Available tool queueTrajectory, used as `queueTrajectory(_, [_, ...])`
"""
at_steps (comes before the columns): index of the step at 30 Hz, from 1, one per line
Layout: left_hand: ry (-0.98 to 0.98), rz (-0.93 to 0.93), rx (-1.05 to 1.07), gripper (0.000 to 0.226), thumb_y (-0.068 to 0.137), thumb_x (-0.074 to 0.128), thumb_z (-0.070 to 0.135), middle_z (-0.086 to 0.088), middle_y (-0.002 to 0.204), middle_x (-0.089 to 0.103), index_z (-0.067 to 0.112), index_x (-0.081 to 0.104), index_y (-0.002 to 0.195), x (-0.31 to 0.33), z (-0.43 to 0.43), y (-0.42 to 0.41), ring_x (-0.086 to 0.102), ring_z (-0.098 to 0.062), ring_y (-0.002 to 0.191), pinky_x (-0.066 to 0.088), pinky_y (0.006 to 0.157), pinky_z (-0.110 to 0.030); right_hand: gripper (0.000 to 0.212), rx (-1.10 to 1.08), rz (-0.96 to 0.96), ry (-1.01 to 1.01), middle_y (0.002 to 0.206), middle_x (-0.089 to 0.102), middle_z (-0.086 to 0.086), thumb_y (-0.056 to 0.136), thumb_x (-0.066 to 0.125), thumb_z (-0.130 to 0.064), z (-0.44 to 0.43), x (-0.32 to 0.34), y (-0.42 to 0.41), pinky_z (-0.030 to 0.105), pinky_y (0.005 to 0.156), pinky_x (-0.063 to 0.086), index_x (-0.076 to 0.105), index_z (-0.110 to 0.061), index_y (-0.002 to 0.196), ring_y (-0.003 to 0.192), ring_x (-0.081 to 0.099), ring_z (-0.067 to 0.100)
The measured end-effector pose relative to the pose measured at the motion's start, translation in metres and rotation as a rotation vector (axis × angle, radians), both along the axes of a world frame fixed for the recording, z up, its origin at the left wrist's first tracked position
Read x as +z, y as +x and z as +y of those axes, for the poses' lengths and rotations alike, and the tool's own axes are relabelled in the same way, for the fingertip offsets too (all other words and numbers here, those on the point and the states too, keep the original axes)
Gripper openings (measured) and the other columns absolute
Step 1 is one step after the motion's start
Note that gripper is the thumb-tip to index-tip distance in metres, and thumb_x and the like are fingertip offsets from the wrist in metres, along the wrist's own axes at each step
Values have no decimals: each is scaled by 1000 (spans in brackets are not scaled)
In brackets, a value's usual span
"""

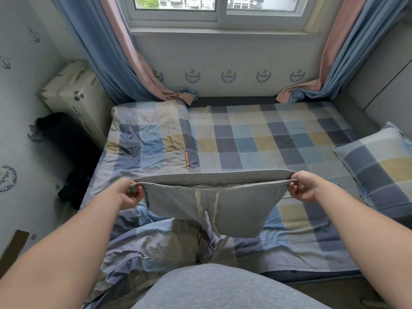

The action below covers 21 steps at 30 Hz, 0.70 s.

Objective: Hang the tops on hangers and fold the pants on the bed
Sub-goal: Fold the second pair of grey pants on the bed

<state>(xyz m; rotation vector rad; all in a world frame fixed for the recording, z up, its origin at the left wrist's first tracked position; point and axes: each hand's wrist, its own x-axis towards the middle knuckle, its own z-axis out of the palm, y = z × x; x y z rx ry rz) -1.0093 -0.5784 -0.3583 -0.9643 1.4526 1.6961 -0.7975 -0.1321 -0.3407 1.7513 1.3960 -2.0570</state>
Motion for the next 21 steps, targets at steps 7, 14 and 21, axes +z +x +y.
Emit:
queueTrajectory(7, [213, 18, 195, 15, 91, 41, 4, -15, 86, 53, -4, 53, 88, -5, 5, -4, 56, -23, 74, 60, 55, -32, 12, -127, 201, -222, 83, 62, 17, 92, 63, -4, -14, 20, 2, 29, 54, 61, 59, 6, 96, 58, 69, 24])
queueTrajectory(14, [190, 320, 2, 20, 92, 44, -10, -12, 81, 66, 2, 60, 87, 8, 24, 5, 64, -18, 83, 57, 78, -22, 72, 47, 470, -177, 91, 76, 19, 40, 91, 14, -18, 23, 0, 35, 73, 63, 63, 6, 106, 82, 77, 24])
queueTrajectory(21, [-472, 847, -290, 15, 93, 65, 12, -11, 77, 73, 7, 68, 80, 8, 34, -1, 74, -27, 74, 61, 76, -43, 11, 264, 247, 671, 85, 65, 10, 96, 64, -6, -20, 28, -17, 29, 64, 52, 63, -10, 85, 75, 60, 22])
